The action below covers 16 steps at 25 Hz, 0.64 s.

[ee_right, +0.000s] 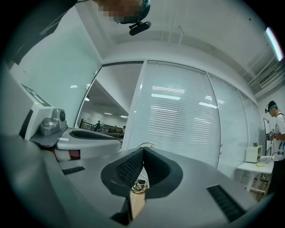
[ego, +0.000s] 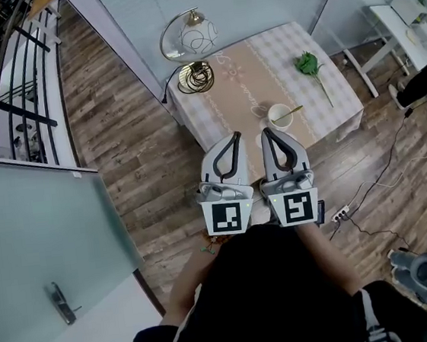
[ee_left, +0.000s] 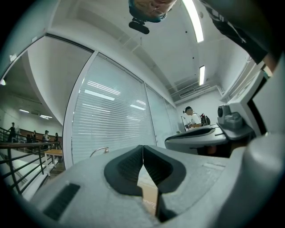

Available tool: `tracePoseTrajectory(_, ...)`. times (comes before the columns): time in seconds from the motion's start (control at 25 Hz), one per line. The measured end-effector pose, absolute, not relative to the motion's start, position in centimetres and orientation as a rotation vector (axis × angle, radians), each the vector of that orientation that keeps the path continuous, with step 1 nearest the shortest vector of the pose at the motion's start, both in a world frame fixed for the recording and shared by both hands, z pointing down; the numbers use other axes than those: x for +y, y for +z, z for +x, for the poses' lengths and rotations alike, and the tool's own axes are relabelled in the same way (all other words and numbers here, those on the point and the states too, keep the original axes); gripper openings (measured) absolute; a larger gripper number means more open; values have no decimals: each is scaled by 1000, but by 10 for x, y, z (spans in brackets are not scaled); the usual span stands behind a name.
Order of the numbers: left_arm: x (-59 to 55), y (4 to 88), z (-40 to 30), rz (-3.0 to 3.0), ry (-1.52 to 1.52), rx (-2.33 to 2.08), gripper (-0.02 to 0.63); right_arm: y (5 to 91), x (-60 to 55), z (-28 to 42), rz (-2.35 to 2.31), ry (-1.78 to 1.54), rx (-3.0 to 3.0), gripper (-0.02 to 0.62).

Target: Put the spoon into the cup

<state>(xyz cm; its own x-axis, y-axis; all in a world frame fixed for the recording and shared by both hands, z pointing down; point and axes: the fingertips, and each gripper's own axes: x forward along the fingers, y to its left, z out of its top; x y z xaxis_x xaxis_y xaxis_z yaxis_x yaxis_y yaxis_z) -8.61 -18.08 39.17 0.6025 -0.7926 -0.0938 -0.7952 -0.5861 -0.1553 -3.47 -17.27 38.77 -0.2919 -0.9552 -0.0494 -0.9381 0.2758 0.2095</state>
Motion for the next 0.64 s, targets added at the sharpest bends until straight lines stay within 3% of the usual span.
tracePoseTrajectory(0.64, -174, 414, -89, -2662, -30, 1373, 17, 410, -161, -43, 1717, -229, -2477, 6)
